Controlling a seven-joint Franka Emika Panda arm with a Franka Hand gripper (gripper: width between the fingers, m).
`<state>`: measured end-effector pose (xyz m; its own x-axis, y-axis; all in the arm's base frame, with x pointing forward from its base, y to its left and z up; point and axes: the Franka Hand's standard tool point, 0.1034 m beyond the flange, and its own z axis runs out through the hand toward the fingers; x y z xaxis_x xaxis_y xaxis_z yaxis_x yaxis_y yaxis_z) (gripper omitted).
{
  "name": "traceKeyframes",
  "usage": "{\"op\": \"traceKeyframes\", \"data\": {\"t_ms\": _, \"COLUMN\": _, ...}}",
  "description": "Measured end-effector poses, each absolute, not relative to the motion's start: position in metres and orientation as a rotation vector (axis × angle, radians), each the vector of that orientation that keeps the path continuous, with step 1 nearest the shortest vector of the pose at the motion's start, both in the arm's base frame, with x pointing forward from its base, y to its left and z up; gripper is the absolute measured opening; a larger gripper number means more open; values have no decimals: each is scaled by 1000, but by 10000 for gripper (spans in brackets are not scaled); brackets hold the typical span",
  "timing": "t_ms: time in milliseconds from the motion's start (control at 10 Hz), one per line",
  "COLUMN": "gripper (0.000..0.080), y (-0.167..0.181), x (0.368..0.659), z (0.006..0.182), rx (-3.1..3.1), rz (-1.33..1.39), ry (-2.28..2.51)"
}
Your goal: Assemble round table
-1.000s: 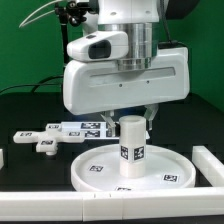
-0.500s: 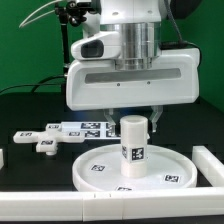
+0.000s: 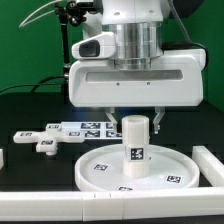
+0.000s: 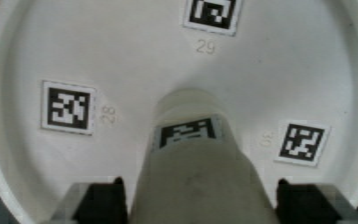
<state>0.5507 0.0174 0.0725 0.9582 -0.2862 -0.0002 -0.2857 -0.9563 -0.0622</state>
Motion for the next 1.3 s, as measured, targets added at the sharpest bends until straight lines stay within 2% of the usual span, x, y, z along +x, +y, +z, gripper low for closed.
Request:
{"op": "traceKeyframes", "data": {"t_ms": 800, "gripper": 409, "y": 28, "x": 547, "z": 72, "rx": -2529, "rz": 98, "ry": 1563}}
{"op": "traceKeyframes", "data": {"t_ms": 1100, "gripper": 409, "y": 34, "x": 547, "z": 72, "rx": -2275, "rz": 150, "ry": 1877}}
{"op": "traceKeyframes", "data": {"t_ms": 1300, "gripper": 409, "y": 35, "x": 547, "z": 72, "rx": -2253, "rz": 153, "ry": 1901}}
